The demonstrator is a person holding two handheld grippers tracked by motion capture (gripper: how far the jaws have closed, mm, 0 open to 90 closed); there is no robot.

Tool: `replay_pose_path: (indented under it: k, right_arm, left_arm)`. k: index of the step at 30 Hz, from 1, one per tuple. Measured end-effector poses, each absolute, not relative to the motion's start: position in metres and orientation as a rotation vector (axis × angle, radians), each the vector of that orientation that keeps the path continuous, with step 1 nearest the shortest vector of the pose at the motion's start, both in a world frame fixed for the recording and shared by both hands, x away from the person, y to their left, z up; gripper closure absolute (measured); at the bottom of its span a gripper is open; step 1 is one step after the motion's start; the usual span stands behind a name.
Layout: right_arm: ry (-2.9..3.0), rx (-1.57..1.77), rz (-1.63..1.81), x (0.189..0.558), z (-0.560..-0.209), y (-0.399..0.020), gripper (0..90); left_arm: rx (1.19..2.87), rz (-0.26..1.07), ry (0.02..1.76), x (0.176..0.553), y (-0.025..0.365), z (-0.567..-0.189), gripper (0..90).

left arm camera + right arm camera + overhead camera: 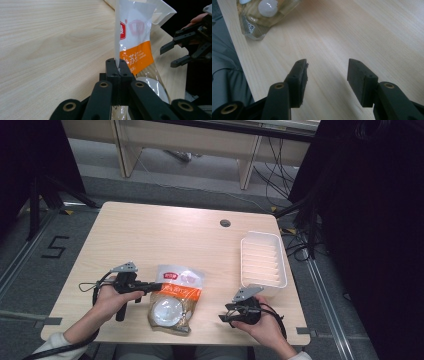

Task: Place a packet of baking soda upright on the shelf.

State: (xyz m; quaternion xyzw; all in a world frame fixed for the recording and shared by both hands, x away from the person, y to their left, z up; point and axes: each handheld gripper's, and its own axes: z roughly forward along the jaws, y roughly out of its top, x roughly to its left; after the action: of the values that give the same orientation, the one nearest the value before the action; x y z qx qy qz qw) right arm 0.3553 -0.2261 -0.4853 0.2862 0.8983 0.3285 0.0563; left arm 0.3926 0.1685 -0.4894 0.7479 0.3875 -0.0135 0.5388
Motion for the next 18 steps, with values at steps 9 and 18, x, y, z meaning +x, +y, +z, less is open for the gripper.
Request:
replay_pose_path:
  k: [9,18]
  right_arm:
    - [2.659,0.866,1.062,0.361,-0.473,-0.225,48.1]
    - [2.636,0.752,1.086,0.385,-0.429,-0.212,45.5]
  left_arm:
    - [1.747,-0.039,0.887,0.384,0.167,-0.480,89.3]
    - [1.745,-0.032,0.841,0.375,0.161,-0.471,89.3]
